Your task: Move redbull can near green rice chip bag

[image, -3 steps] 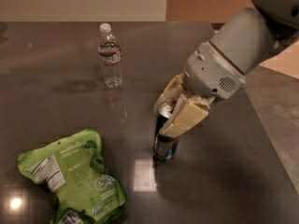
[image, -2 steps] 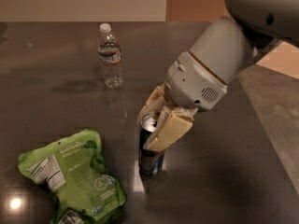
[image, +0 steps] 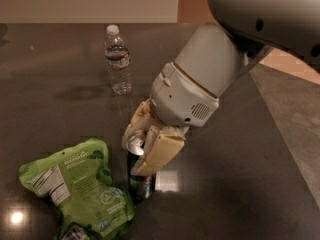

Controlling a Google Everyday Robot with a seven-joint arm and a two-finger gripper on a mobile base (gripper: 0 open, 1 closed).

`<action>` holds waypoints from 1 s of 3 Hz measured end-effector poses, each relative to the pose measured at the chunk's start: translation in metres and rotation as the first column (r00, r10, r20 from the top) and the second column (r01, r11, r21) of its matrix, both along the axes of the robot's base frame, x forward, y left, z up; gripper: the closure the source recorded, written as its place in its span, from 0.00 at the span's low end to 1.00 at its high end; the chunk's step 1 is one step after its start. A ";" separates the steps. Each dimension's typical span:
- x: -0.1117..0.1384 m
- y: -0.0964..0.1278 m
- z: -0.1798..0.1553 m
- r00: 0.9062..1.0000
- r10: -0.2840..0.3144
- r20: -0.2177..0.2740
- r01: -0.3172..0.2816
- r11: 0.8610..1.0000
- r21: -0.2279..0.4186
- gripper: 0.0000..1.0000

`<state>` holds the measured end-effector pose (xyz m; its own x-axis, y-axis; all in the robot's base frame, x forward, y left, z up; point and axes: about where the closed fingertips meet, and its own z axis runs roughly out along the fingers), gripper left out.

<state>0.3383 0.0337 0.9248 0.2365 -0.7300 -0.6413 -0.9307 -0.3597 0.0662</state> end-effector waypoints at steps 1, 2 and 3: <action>-0.007 0.009 -0.005 0.998 0.041 0.046 -0.041 0.999 -0.003 0.59; -0.009 0.013 -0.014 0.997 0.061 0.049 -0.060 0.998 -0.007 0.35; -0.008 0.012 -0.020 0.997 0.068 0.045 -0.067 0.998 -0.017 0.13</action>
Offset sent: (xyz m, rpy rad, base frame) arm -0.0096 0.0129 -0.0267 -0.0101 -0.0367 0.0823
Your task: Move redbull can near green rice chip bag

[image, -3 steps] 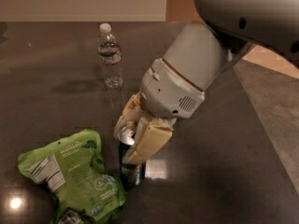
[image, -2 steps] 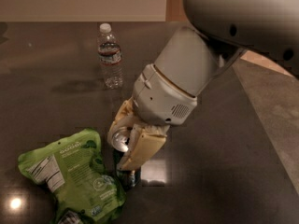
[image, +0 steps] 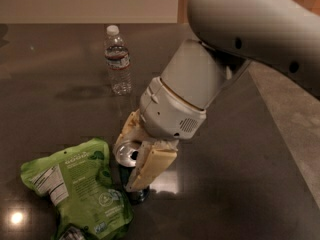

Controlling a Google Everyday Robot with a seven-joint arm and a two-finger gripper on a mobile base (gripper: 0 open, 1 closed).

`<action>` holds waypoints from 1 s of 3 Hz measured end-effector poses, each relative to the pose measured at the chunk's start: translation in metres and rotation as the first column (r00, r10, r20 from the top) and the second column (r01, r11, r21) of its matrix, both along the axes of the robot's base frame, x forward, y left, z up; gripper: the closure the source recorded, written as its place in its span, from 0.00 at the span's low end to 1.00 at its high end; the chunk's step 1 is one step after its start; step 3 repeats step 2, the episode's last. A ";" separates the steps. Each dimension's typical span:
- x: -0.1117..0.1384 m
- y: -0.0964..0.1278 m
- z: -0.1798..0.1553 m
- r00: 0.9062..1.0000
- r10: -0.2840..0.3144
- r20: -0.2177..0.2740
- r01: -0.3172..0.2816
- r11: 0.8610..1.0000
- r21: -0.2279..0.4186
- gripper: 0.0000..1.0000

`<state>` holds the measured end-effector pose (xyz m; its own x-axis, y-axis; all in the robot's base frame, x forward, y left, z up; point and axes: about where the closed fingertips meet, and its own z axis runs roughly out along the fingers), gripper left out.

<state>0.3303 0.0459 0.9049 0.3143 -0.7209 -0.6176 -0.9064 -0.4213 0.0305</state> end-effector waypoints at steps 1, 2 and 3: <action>0.000 0.000 0.000 1.000 0.000 0.000 0.000 1.000 0.000 0.00; 0.000 0.000 0.000 1.000 0.000 0.000 0.000 1.000 0.000 0.00; 0.000 0.000 0.000 1.000 0.000 0.000 0.000 1.000 0.000 0.00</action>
Offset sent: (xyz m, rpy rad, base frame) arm 0.0000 0.0000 0.0001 0.0000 -0.0001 0.0000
